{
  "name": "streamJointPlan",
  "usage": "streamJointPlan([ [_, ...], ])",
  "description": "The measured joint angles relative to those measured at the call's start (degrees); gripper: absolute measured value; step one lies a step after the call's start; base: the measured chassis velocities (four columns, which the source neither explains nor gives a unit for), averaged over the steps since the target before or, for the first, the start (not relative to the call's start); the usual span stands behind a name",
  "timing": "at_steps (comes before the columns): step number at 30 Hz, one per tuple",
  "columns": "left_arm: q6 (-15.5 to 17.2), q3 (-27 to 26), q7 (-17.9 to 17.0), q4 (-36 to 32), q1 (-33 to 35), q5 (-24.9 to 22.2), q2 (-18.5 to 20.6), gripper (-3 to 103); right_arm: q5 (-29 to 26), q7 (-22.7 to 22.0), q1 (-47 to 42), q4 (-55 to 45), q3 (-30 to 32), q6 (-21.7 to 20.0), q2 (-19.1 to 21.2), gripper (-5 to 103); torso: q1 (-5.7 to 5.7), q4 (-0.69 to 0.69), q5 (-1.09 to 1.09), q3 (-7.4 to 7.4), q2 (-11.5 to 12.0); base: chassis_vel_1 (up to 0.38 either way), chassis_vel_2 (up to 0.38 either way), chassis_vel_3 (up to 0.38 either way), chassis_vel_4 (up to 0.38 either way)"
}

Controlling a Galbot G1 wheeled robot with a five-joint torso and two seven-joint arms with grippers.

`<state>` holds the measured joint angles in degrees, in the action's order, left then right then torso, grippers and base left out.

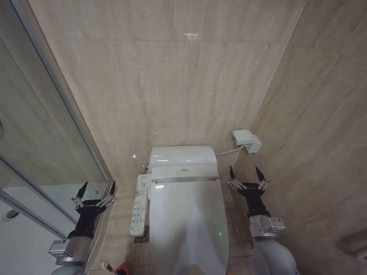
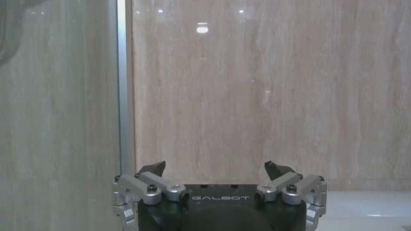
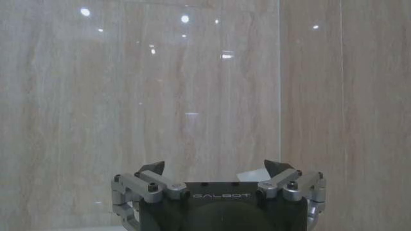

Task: Open the toilet lid, clean the toilet bowl with a toilet brush, close the toilet lid, and flush.

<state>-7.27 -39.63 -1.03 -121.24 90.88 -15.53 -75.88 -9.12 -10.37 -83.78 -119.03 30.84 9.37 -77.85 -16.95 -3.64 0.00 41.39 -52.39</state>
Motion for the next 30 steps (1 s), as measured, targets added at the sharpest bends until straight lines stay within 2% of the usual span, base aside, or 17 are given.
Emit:
streamJointPlan([
  [14, 0.0, 0.0, 0.0, 0.0, 0.0, 0.0, 0.0, 100, 0.0, 0.0, 0.0, 0.0, 0.0, 0.0, 0.0, 100, -0.02, 0.0, 0.0, 0.01, 0.0, 0.034, -0.036, -0.029, 0.035],
  [30, 0.0, 0.0, 0.0, 0.0, 0.0, 0.0, 0.0, 100, 0.0, 0.0, 0.0, 0.0, 0.0, 0.0, 0.0, 100, 0.0, 0.01, 0.0, 0.0, 0.0, 0.23, -0.221, -0.229, 0.236],
])
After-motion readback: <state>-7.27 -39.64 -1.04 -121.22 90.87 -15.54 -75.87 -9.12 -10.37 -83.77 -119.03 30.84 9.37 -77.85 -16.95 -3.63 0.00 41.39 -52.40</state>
